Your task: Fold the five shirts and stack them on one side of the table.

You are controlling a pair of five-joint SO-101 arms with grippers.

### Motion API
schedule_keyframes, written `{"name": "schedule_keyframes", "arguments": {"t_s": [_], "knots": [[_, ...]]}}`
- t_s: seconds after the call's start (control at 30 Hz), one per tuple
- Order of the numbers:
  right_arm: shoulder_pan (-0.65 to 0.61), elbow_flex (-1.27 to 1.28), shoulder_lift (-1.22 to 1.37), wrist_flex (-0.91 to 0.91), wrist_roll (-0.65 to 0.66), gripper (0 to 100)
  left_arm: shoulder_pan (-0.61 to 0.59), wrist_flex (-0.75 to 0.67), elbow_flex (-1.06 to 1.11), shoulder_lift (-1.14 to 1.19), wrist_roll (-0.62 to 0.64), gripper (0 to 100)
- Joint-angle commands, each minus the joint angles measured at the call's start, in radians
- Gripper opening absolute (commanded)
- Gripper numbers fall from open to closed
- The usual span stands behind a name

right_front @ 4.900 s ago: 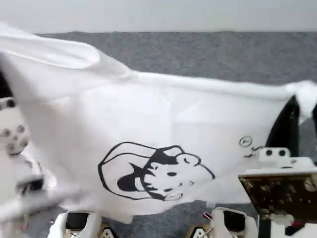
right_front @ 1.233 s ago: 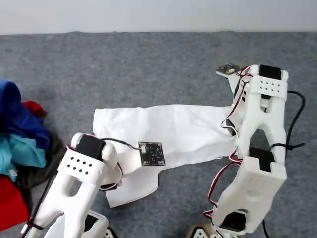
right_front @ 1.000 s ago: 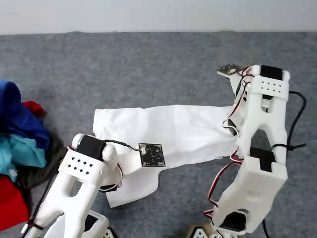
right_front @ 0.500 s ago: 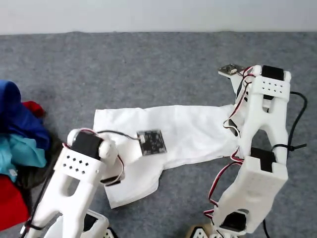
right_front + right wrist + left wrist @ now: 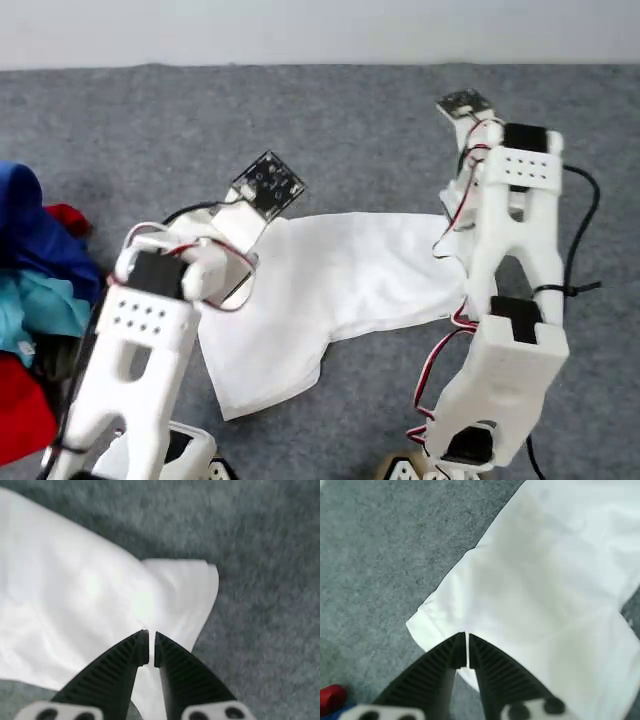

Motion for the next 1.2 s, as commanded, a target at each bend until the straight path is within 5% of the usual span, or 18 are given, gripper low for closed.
{"name": "schedule_keyframes", "arguments": {"t_s": [0.0, 0.2, 0.47, 0.67, 0.83, 1.17], "knots": [[-0.042, -0.049, -0.016, -0.058, -0.021, 0.9, -0.008, -0.092, -0.025, 0.12, 0.023, 1], [-0.027, -0.052, 0.122, -0.16, -0.02, 0.9, -0.021, -0.146, -0.124, 0.374, 0.023, 1], [0.027, -0.054, 0.234, -0.283, -0.014, 0.9, -0.183, -0.086, -0.251, 0.631, 0.017, 1], [0.064, -0.055, 0.255, -0.314, -0.012, 0.9, -0.196, -0.025, -0.248, 0.76, -0.041, 1], [0.074, -0.091, 0.245, -0.283, -0.012, 0.9, -0.209, -0.02, -0.263, 0.755, -0.041, 1], [0.038, -0.334, 0.255, 0.051, -0.014, 0.9, -0.18, 0.009, -0.278, 0.48, -0.04, 1]]}}
